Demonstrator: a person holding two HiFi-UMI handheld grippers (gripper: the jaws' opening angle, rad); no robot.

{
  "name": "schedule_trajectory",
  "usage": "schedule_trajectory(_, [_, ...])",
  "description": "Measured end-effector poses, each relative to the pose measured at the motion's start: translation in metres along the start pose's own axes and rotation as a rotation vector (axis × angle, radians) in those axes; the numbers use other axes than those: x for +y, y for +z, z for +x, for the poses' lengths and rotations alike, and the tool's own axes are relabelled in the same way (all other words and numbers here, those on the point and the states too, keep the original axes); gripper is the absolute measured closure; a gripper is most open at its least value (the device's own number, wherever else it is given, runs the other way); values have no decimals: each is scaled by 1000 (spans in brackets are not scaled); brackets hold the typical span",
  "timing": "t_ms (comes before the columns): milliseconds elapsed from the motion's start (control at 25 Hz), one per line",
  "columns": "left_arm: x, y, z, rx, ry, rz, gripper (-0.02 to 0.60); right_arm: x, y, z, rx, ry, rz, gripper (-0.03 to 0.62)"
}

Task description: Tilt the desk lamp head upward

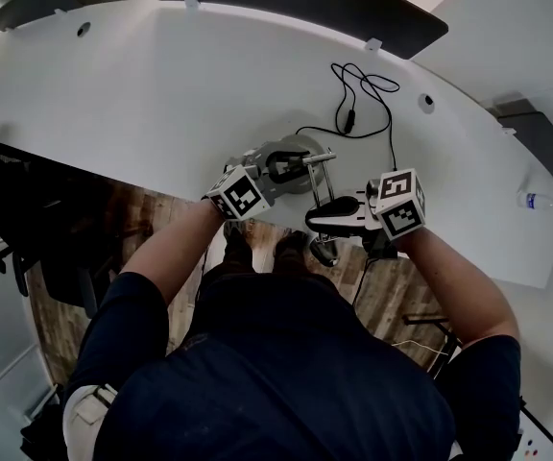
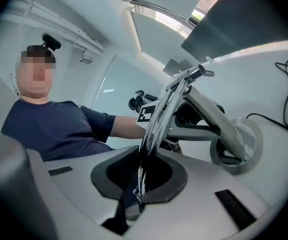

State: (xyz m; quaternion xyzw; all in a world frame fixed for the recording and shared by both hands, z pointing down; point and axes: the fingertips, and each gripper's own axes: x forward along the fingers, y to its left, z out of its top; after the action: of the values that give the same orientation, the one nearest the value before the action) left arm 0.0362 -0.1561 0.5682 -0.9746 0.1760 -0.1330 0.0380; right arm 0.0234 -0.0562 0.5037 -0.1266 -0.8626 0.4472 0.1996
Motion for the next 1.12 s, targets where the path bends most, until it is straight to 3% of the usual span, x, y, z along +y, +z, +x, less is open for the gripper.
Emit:
schedule_trajectory(520, [1, 2, 3, -6, 6, 23, 436, 22, 14, -6, 27, 89, 269, 557])
schedule_trajectory(880, [0, -1, 4, 16, 0, 31, 436, 41, 39, -14, -9, 159, 368, 543])
schedule_trajectory(1120, [0, -2, 5, 14, -2, 52, 436, 46, 45, -17, 31, 144, 396, 526])
